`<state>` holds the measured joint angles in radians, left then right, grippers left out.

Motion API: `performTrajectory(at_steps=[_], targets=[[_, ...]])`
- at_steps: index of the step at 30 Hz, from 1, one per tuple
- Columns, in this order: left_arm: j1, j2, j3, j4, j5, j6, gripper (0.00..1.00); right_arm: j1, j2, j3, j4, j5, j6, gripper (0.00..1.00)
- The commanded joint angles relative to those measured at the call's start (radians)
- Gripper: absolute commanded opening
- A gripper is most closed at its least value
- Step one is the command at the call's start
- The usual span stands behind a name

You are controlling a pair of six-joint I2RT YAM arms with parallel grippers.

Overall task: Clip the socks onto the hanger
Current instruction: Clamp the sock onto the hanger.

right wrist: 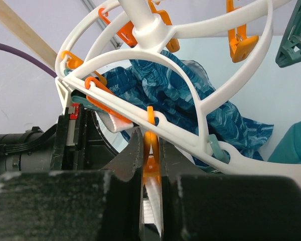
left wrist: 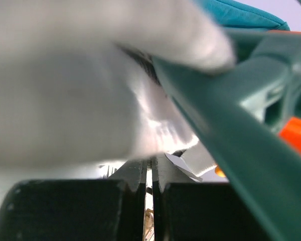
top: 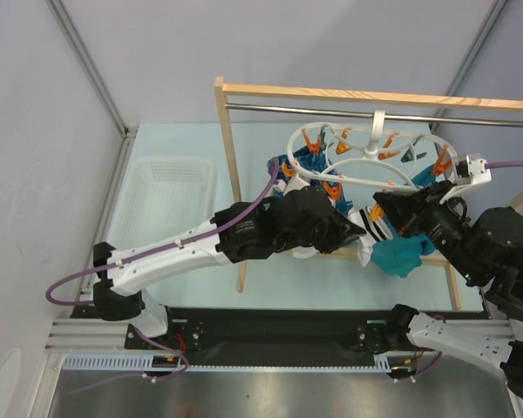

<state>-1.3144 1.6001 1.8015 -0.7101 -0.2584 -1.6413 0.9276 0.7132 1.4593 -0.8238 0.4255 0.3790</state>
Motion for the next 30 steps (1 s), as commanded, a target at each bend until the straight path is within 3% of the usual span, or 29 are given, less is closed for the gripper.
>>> performTrajectory(at_steps=[1, 30], targets=[[-0.005, -0.048, -0.005, 0.029, 0.013, -0.026, 0.00, 0.010, -0.003, -0.031, -0.135, -0.034, -0.032, 0.00], [-0.006, -0.112, -0.079, 0.123, 0.022, 0.006, 0.00, 0.010, -0.057, -0.073, -0.138, -0.056, -0.049, 0.00]])
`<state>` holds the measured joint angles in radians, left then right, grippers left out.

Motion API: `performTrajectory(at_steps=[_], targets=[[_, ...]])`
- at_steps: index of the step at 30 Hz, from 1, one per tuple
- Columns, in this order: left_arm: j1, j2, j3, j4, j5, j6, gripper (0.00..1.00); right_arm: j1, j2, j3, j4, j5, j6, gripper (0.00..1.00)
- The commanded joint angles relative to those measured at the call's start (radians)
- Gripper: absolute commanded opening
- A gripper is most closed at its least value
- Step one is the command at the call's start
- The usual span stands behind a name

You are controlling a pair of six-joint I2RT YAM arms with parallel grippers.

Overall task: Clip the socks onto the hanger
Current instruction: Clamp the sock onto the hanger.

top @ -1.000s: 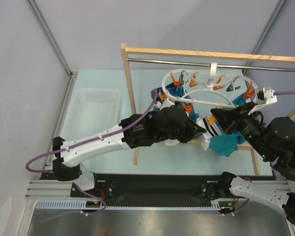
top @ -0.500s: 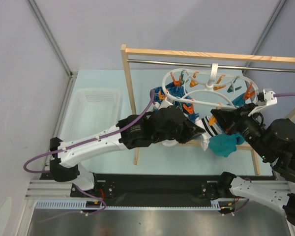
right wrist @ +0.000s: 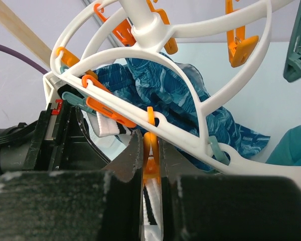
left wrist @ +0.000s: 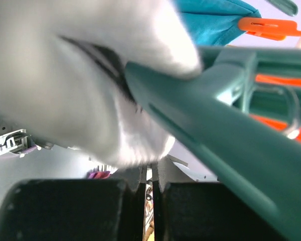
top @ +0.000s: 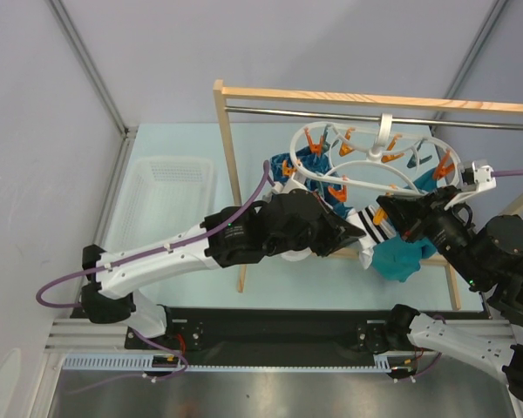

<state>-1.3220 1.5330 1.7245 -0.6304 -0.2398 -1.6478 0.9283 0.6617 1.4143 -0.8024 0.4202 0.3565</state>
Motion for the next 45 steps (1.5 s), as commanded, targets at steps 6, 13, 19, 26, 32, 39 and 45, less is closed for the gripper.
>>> performTrajectory(at_steps=[6, 13, 19, 26, 32, 39, 45], targets=[[0.000, -0.088, -0.052, 0.086, -0.021, 0.023, 0.00, 0.009, -0.027, -0.031, -0.164, -0.038, -0.022, 0.00], [-0.006, -0.091, -0.071, 0.127, -0.007, 0.036, 0.00, 0.009, -0.043, -0.031, -0.158, -0.034, -0.017, 0.00], [-0.011, -0.109, -0.124, 0.239, 0.017, 0.052, 0.00, 0.010, -0.060, -0.047, -0.136, -0.043, -0.013, 0.00], [-0.013, -0.103, -0.144, 0.314, 0.053, 0.052, 0.00, 0.009, -0.074, -0.072, -0.098, -0.051, 0.004, 0.00], [-0.013, -0.119, -0.164, 0.322, 0.037, 0.054, 0.00, 0.009, -0.079, -0.071, -0.106, -0.031, 0.012, 0.03], [-0.014, -0.114, -0.164, 0.328, 0.031, 0.057, 0.00, 0.009, -0.080, -0.066, -0.110, -0.026, 0.019, 0.28], [-0.014, -0.105, -0.158, 0.348, 0.034, 0.068, 0.00, 0.009, -0.082, -0.061, -0.104, -0.038, 0.027, 0.39]])
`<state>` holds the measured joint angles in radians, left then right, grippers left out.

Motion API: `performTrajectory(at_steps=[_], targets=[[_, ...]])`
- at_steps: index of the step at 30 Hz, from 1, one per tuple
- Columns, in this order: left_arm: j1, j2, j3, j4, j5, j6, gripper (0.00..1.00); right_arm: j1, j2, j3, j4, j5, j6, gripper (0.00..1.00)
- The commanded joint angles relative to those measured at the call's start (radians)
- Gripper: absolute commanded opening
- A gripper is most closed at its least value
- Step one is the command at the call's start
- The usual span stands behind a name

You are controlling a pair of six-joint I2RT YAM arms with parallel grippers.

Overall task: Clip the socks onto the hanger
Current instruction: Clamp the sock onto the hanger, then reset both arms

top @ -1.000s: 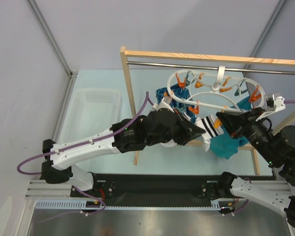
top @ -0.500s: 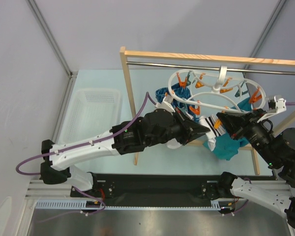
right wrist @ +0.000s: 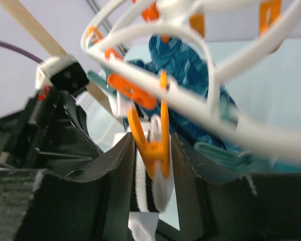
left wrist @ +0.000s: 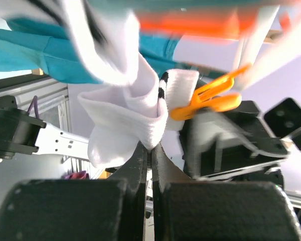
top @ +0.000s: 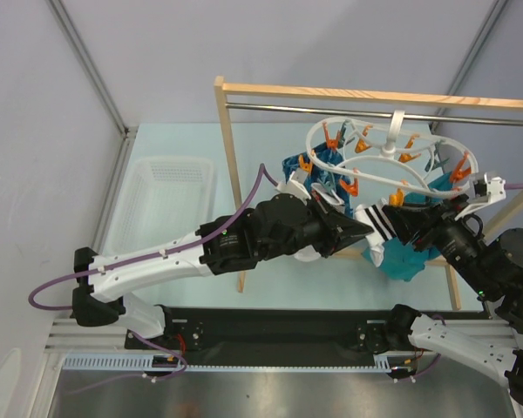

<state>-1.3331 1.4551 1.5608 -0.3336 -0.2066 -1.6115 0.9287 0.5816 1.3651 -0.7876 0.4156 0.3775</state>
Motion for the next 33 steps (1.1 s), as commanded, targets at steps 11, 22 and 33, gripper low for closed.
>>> performTrajectory(at_steps=[11, 22, 33], targets=[[0.000, -0.042, -0.034, 0.100, -0.020, 0.111, 0.48, 0.007, 0.000, 0.031, -0.163, 0.003, 0.023, 0.82], [-0.001, -0.061, -0.108, 0.063, 0.018, 0.220, 1.00, 0.009, 0.011, 0.091, -0.303, 0.031, 0.086, 1.00], [0.015, -0.317, -0.437, 0.390, 0.098, 0.589, 1.00, 0.009, 0.006, 0.111, -0.410, -0.044, 0.136, 1.00]])
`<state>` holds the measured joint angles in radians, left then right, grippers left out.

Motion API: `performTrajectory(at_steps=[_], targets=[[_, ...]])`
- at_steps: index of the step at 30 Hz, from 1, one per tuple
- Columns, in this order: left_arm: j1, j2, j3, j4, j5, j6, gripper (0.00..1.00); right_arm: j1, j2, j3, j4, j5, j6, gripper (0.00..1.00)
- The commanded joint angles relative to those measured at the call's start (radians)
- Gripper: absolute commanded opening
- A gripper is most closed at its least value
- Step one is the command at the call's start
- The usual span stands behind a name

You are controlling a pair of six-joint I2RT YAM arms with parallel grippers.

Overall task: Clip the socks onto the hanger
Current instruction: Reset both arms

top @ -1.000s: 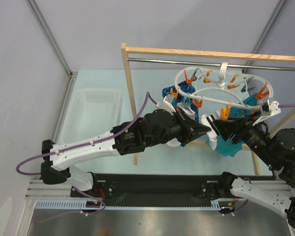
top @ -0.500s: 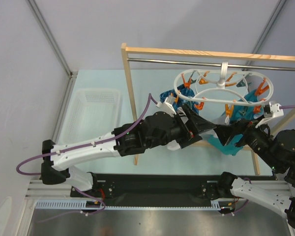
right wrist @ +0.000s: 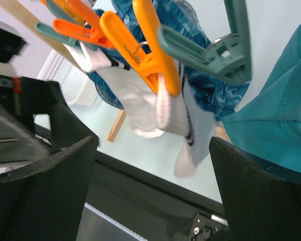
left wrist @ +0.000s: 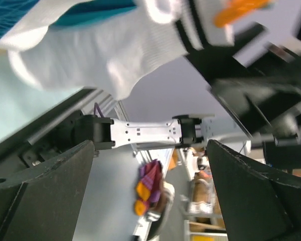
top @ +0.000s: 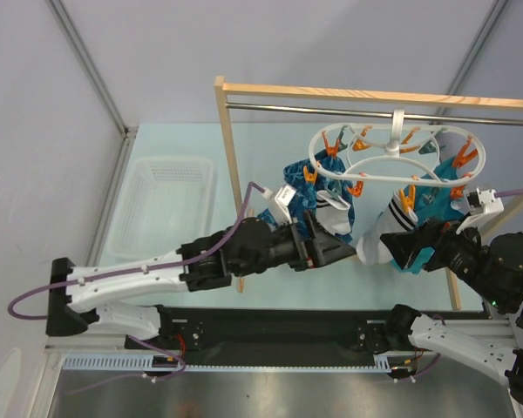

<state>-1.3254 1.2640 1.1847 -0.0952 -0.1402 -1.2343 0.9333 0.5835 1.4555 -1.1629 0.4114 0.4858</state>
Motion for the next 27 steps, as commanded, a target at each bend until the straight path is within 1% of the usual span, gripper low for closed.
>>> performTrajectory(at_steps=[1, 4, 5, 6, 8, 9, 11, 12, 13, 14, 15, 16, 17, 18, 19, 20, 21, 22, 23, 24, 25, 26, 27], targets=[[0.008, -0.162, -0.088, 0.172, 0.030, 0.248, 0.99, 0.004, -0.007, 0.013, -0.028, -0.052, 0.028, 1.00], [0.014, -0.302, -0.204, 0.158, -0.025, 0.355, 1.00, 0.002, -0.045, -0.056, 0.055, -0.114, 0.033, 1.00], [0.015, -0.333, -0.232, 0.140, -0.044, 0.372, 1.00, 0.002, -0.077, -0.120, 0.087, -0.124, 0.031, 1.00], [0.018, -0.404, -0.288, 0.121, -0.076, 0.403, 0.99, 0.004, -0.092, -0.148, 0.145, -0.132, 0.037, 1.00], [0.026, -0.474, -0.351, 0.076, -0.101, 0.433, 1.00, 0.001, -0.120, -0.235, 0.193, -0.155, 0.046, 1.00], [0.031, -0.535, -0.412, 0.060, -0.116, 0.453, 0.99, 0.001, -0.129, -0.277, 0.262, -0.169, 0.054, 1.00], [0.034, -0.604, -0.476, 0.019, -0.166, 0.463, 1.00, -0.004, -0.155, -0.357, 0.343, -0.204, 0.076, 1.00], [0.037, -0.636, -0.541, 0.009, -0.183, 0.458, 0.99, -0.004, -0.189, -0.456, 0.436, -0.210, 0.083, 1.00], [0.041, -0.711, -0.580, 0.009, -0.202, 0.457, 0.99, -0.002, -0.210, -0.502, 0.483, -0.212, 0.091, 1.00], [0.043, -0.747, -0.615, 0.012, -0.208, 0.455, 1.00, -0.004, -0.230, -0.555, 0.527, -0.210, 0.111, 1.00], [0.046, -0.791, -0.693, 0.032, -0.210, 0.458, 0.99, -0.004, -0.273, -0.601, 0.622, -0.214, 0.112, 1.00], [0.048, -0.867, -0.735, 0.049, -0.210, 0.458, 1.00, -0.004, -0.296, -0.698, 0.667, -0.204, 0.119, 1.00], [0.051, -0.917, -0.773, 0.064, -0.205, 0.457, 0.99, -0.004, -0.319, -0.742, 0.710, -0.198, 0.126, 1.00], [0.052, -0.958, -0.815, 0.092, -0.200, 0.464, 1.00, -0.004, -0.348, -0.783, 0.795, -0.194, 0.126, 0.99], [0.052, -0.998, -0.894, 0.130, -0.196, 0.463, 1.00, -0.004, -0.399, -0.873, 0.833, -0.169, 0.128, 1.00], [0.054, -1.091, -0.933, 0.156, -0.187, 0.463, 1.00, -0.004, -0.428, -0.912, 0.871, -0.161, 0.129, 1.00], [0.055, -1.133, -1.011, 0.184, -0.176, 0.469, 0.99, -0.004, -0.454, -0.957, 0.940, -0.155, 0.126, 1.00], [0.055, -1.184, -1.048, 0.236, -0.170, 0.467, 1.00, -0.005, -0.499, -0.995, 0.972, -0.146, 0.125, 1.00], [0.055, -1.260, -1.082, 0.259, -0.153, 0.467, 1.00, -0.004, -0.517, -1.070, 1.000, -0.143, 0.123, 1.00], [0.057, -1.307, -1.144, 0.282, -0.144, 0.476, 1.00, -0.002, -0.533, -1.104, 1.058, -0.144, 0.111, 1.00], [0.057, -1.345, -1.169, 0.311, -0.141, 0.481, 1.00, -0.002, -0.547, -1.171, 1.081, -0.146, 0.108, 1.00], [0.057, -1.406, -1.177, 0.315, -0.131, 0.484, 1.00, -0.001, -0.547, -1.201, 1.123, -0.140, 0.111, 1.00], [0.058, -1.391, -1.226, 0.328, -0.113, 0.487, 1.00, 0.001, -0.545, -1.231, 1.150, -0.135, 0.122, 1.00]])
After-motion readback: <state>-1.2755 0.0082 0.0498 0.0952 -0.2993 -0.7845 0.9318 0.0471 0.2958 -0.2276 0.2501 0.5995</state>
